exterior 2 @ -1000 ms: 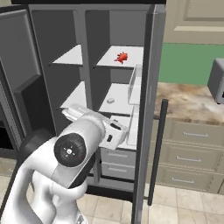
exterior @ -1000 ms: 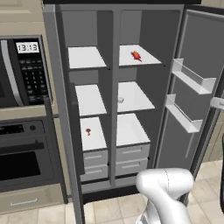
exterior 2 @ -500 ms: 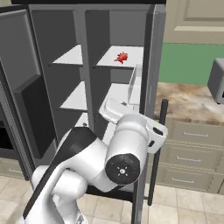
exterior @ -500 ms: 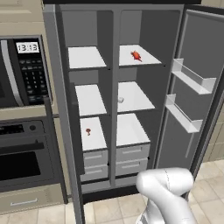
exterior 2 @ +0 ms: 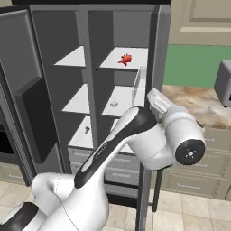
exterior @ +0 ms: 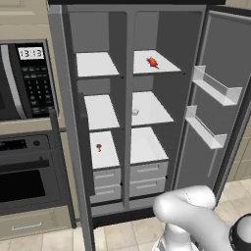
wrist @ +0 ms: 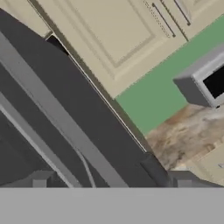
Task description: Pick up the frozen fish from the freezer, place it on any shelf in the fridge, and close the fridge and freezer doors when done.
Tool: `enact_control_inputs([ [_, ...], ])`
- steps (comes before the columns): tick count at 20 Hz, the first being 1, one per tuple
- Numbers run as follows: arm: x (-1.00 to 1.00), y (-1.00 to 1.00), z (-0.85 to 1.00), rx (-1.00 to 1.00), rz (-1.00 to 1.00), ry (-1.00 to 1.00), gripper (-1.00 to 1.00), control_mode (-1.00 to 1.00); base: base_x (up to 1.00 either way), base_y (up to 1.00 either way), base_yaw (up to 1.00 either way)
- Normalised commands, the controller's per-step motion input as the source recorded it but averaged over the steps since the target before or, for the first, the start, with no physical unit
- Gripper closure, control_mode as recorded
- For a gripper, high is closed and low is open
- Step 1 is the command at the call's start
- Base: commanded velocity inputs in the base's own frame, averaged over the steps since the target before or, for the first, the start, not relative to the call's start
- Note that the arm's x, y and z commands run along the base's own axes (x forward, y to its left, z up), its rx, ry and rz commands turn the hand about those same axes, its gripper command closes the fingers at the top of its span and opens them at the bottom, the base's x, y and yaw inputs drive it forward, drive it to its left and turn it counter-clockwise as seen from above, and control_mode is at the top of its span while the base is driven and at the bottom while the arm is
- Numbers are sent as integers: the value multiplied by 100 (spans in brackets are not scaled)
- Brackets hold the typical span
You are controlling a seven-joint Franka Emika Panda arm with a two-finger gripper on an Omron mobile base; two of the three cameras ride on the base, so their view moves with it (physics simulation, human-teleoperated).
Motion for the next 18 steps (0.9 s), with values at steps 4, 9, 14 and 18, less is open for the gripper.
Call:
enact_control_inputs([
  [4, 86, -53, -4, 23, 18, -1, -100, -100, 0, 0, 0],
  [9, 85, -45, -5, 21, 19, 0, -100, -100, 0, 0, 0],
  [14, 73, -14, -11, 16, 16, 1, -100, -100, 0, 0, 0],
  [18, 61, 4, -28, 0, 3, 6, -100, -100, 0, 0, 0],
])
